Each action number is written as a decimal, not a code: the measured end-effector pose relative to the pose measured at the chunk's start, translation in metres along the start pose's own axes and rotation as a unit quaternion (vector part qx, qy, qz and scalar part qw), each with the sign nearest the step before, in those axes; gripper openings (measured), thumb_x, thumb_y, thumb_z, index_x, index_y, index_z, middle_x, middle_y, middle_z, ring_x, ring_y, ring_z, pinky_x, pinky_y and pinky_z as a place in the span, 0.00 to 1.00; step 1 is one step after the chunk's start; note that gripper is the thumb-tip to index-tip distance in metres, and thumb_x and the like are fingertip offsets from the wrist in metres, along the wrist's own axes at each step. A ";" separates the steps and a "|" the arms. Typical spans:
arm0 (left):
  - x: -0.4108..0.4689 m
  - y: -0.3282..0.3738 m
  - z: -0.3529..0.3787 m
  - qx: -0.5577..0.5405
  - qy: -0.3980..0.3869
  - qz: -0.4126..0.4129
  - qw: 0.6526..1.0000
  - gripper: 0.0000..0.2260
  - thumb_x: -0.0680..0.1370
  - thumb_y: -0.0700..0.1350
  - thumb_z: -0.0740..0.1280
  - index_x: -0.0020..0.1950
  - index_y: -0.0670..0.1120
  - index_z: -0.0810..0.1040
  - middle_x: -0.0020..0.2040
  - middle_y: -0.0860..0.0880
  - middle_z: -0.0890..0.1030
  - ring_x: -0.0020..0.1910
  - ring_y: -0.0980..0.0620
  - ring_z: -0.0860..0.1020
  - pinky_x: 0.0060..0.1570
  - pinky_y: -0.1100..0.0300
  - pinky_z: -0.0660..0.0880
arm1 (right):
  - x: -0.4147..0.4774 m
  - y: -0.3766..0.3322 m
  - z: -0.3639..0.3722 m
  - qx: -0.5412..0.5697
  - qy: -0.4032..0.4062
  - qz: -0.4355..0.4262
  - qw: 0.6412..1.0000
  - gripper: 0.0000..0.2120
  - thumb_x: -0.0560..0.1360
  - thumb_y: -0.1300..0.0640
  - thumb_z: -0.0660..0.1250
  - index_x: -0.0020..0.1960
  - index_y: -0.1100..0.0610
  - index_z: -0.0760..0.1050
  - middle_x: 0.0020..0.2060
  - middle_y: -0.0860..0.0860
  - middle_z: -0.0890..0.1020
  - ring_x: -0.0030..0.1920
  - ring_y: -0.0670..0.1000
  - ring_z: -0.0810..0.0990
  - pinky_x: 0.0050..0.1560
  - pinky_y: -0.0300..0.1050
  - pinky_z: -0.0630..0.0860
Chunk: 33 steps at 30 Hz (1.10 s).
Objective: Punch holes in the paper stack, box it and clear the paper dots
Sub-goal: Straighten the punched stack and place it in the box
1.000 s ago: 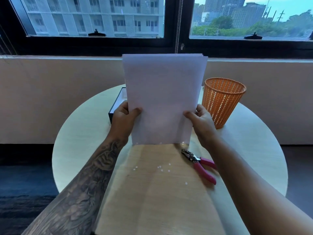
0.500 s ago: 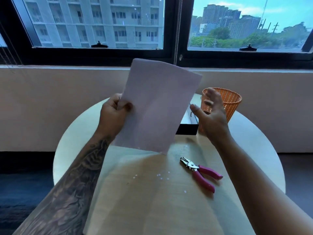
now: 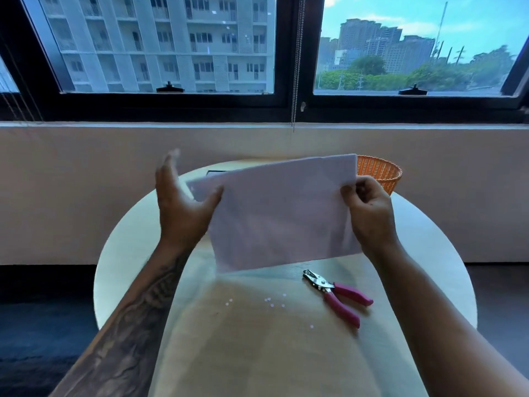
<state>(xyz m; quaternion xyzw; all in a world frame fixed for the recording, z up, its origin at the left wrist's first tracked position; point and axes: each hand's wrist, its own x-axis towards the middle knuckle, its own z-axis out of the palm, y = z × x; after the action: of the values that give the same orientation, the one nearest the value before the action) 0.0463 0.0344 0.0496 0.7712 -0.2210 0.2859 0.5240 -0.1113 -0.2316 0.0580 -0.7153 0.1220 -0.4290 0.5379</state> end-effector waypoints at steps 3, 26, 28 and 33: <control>-0.018 -0.023 0.009 -0.253 -0.100 -0.255 0.928 0.19 0.75 0.43 0.71 0.66 0.48 0.74 0.63 0.48 0.81 0.63 0.44 0.79 0.52 0.49 0.79 | -0.006 0.015 -0.002 0.058 0.009 0.073 0.996 0.08 0.82 0.59 0.65 0.47 0.49 0.78 0.44 0.49 0.83 0.45 0.48 0.81 0.49 0.46 0.79; -0.037 -0.024 0.043 -0.213 -0.073 -0.271 0.936 0.05 0.79 0.36 0.66 0.50 0.42 0.80 0.39 0.53 0.80 0.35 0.57 0.78 0.31 0.71 0.73 | -0.009 0.047 0.015 0.052 -0.018 0.173 0.983 0.11 0.80 0.61 0.61 0.57 0.48 0.76 0.52 0.53 0.82 0.51 0.54 0.83 0.49 0.53 0.82; -0.043 -0.025 0.043 -0.212 -0.084 -0.276 0.934 0.07 0.79 0.35 0.65 0.53 0.43 0.80 0.42 0.53 0.82 0.37 0.56 0.80 0.31 0.71 0.73 | -0.013 0.051 0.014 0.042 -0.035 0.181 0.982 0.13 0.80 0.62 0.61 0.60 0.49 0.75 0.52 0.52 0.82 0.51 0.53 0.83 0.49 0.52 0.83; -0.047 -0.028 0.044 -0.212 -0.115 -0.290 0.926 0.10 0.78 0.35 0.63 0.48 0.48 0.81 0.43 0.51 0.83 0.40 0.50 0.79 0.36 0.64 0.76 | -0.016 0.057 0.018 -0.025 -0.065 0.179 0.981 0.16 0.78 0.67 0.59 0.61 0.51 0.74 0.48 0.48 0.82 0.51 0.51 0.82 0.46 0.46 0.79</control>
<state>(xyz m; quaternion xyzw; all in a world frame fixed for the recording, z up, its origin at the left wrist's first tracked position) 0.0388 0.0053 -0.0141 0.7001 -0.1022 -0.0229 0.7064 -0.0908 -0.2317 -0.0006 -0.7215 0.2236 -0.2752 0.5947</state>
